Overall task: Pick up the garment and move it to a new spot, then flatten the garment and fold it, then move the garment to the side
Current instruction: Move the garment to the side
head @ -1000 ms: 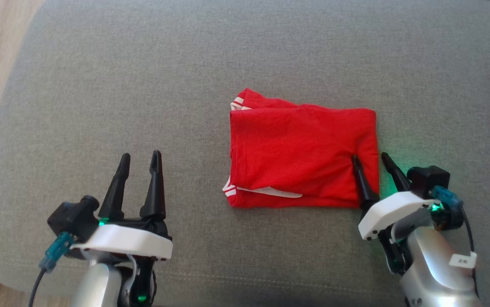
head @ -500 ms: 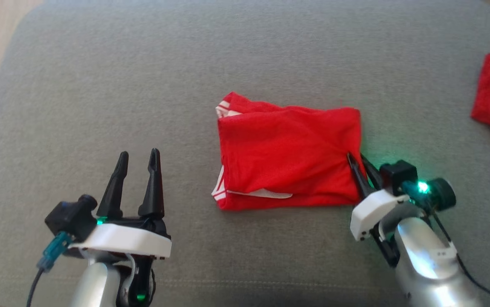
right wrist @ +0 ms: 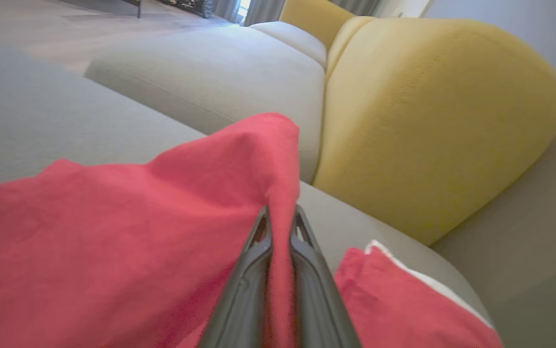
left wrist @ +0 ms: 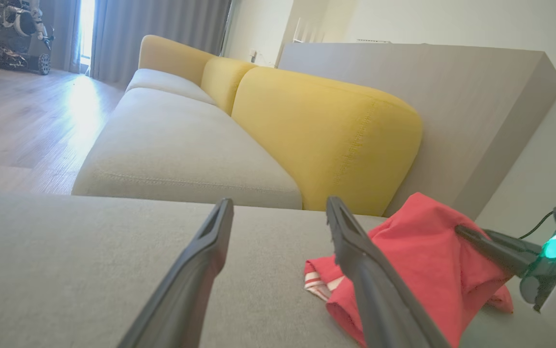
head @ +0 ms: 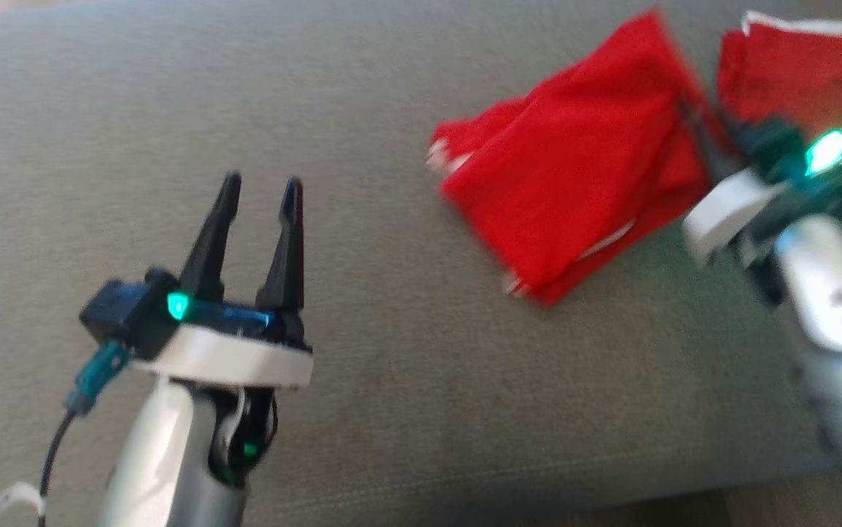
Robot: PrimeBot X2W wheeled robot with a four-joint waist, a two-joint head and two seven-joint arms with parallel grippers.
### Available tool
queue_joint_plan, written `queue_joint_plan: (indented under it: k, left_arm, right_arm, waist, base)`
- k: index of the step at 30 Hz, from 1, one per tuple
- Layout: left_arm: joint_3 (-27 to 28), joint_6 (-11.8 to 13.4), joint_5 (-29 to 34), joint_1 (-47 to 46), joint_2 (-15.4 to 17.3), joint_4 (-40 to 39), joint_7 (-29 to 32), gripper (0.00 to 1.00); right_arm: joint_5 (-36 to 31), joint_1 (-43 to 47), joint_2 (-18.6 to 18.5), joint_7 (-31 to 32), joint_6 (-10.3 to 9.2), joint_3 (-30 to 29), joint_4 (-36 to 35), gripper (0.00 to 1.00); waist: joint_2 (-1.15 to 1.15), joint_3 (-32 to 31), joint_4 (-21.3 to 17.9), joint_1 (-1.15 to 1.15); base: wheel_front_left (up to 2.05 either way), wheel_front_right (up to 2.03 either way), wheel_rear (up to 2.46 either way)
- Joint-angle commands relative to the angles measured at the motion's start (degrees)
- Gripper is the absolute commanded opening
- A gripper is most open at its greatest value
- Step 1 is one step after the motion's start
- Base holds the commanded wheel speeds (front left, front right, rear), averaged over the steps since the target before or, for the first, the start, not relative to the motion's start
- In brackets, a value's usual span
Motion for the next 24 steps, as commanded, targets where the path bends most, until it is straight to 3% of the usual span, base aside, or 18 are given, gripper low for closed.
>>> queue_joint_plan:
  k: [1,10,16,24]
  left_arm:
    - [1.6,-0.7,1.4,-4.0,0.2,-2.3,-0.7,1.00]
    - [1.0,-3.7,6.5,-13.4,0.4,-0.8,-0.7,1.00]
    - [0.7,-4.2,7.1,-15.2,0.5,-0.4,-0.7,1.00]
    - [0.2,-4.4,7.7,-15.7,1.1,-0.1,-0.7,1.00]
  right_arm:
    - [1.4,-3.1,-2.1,0.6,-0.05,0.6,-2.4,0.00]
    - [6.0,-10.2,-8.2,3.5,-0.05,-6.3,-3.0,0.00]
    - [4.9,-12.8,-6.8,5.8,-0.05,-12.8,-0.4,0.00]
    - [1.9,-14.1,-4.6,5.4,-0.05,-19.7,1.8,0.00]
  waist:
    - [0.00,3.8,-3.5,0.00]
    - [0.00,11.6,-10.1,0.00]
    - [0.00,15.3,-13.2,0.00]
    - [0.00,17.6,-13.6,0.00]
  base:
    - [0.00,0.00,0.00]
    - [0.00,0.00,0.00]
    - [0.00,0.00,0.00]
    - [0.00,0.00,0.00]
